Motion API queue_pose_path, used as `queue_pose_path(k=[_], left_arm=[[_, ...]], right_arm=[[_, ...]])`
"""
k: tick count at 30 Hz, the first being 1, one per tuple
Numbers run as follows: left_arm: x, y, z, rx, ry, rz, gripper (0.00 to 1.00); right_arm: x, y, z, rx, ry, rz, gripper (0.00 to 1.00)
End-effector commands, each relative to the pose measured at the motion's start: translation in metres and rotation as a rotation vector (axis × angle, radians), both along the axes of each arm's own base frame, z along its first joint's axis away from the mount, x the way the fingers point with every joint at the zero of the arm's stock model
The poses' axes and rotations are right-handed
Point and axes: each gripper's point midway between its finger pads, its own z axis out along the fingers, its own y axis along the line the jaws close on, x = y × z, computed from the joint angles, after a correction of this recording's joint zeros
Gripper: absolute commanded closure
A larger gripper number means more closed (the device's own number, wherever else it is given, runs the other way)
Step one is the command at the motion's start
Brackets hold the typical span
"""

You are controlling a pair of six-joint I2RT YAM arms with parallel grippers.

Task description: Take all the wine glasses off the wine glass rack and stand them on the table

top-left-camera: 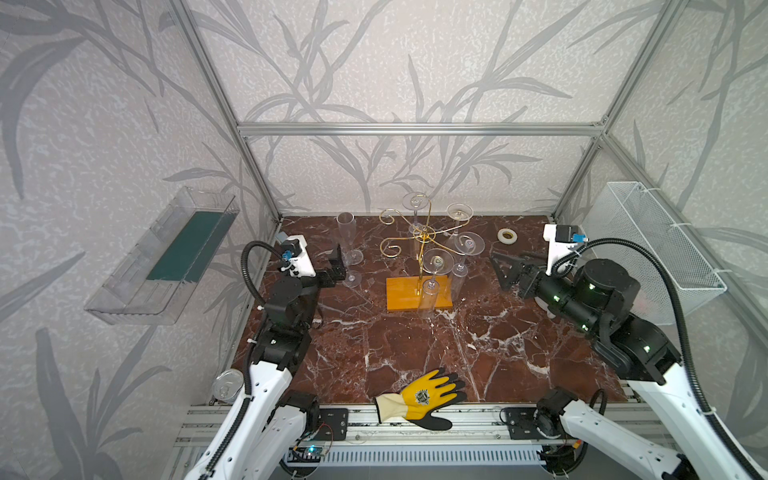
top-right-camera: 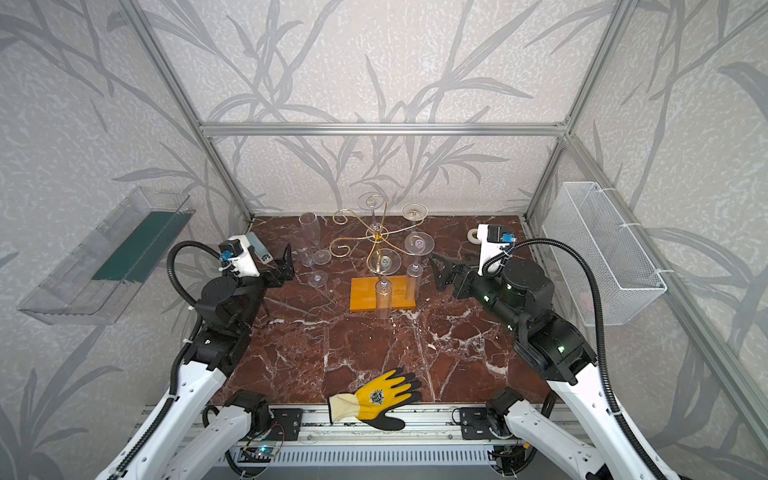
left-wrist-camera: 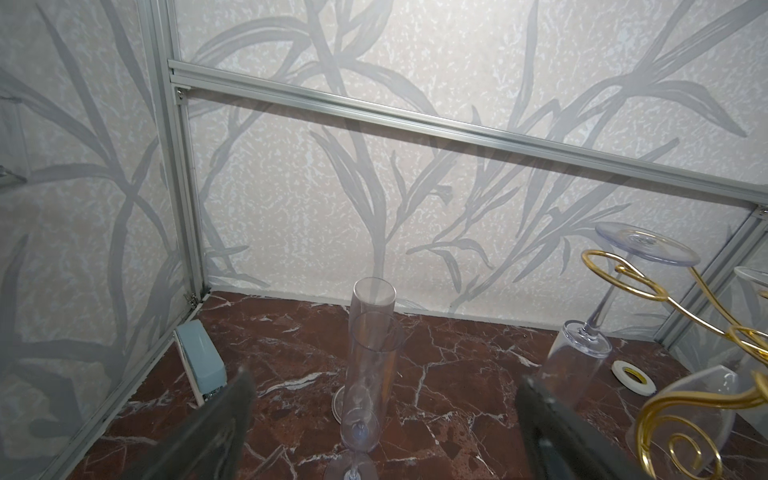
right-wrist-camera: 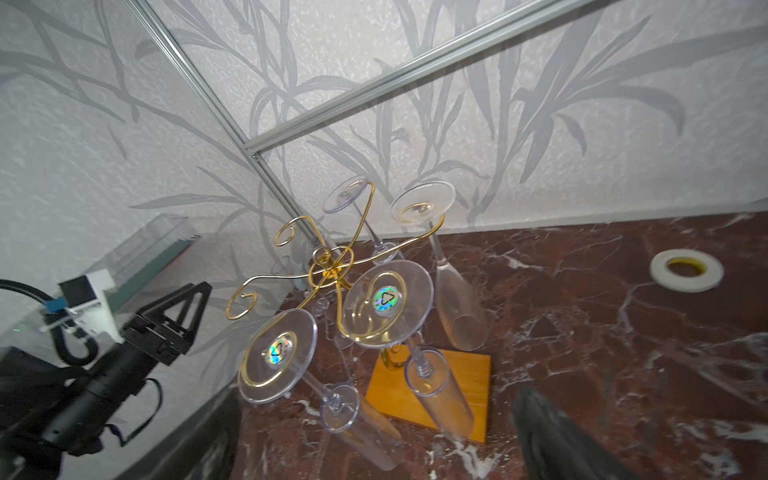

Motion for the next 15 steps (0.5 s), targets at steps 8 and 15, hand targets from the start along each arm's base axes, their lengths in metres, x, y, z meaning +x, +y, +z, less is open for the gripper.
queue_pose_path(k=[8,15], left_arm=[[-0.021,0.0,-0.016,-0.089,0.053,-0.025,0.01],[-0.025,-0.003,-0.023,-0.112,0.082,-0.041,0.01]], right_arm=[[-0.017,0.066,-0.011,0.407,0.218,0.304,0.14],[-0.019,0.091,-0.022,0.404,0.247,0.335,0.24]])
